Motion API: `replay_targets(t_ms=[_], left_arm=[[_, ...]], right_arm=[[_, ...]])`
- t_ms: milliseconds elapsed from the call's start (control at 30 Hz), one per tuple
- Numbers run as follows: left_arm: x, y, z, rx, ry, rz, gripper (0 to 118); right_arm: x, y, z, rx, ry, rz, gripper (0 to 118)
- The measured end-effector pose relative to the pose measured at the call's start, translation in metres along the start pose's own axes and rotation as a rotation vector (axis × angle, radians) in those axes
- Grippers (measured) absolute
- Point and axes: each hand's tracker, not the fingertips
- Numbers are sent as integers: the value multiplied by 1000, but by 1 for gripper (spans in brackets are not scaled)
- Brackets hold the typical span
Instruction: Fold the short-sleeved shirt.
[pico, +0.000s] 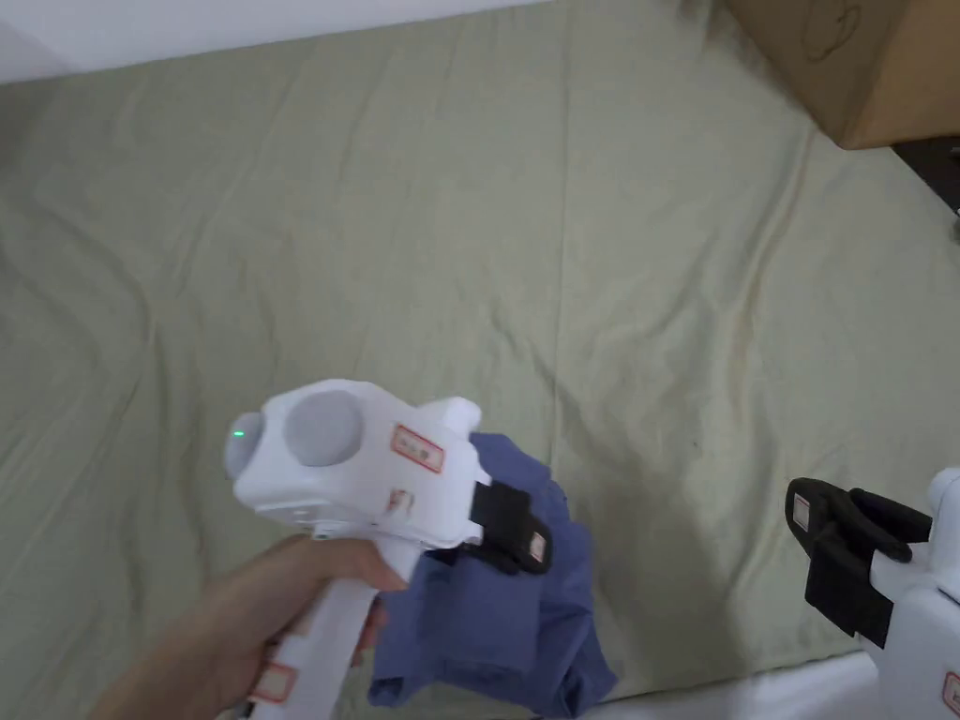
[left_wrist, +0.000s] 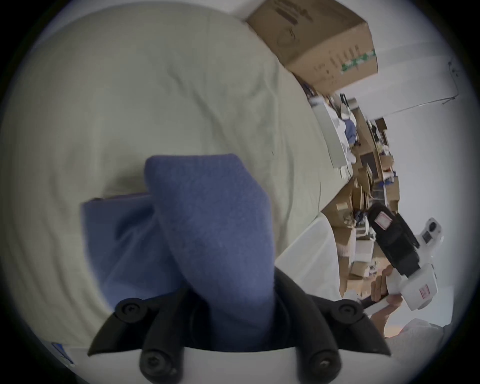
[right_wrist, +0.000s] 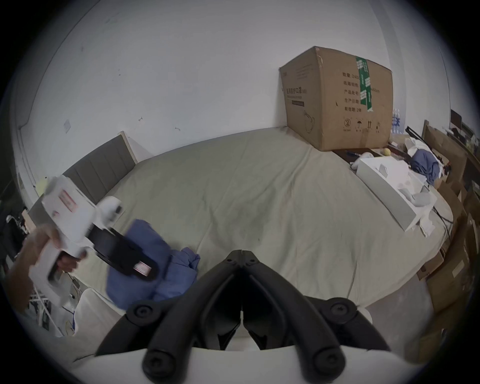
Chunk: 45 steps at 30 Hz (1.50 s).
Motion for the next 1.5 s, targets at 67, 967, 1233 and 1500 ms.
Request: replay_targets(t_ms=[67,967,1233,1500], left_arm=[[-9,3,-13,-11,-31,44,77],[-9,-33,-38,118,5,27,0],[37,-38,-54,63,-105,-89,0],[-48,-74,54,312,-49,60,0]], right_arm=[[4,-1,3,-5,-17,-1,0],[7,-16,-13,-117,-30,-6,0],[-2,-16,-15,-128,-21,27,0],[-66,-27,-69,-200,160,129,0]])
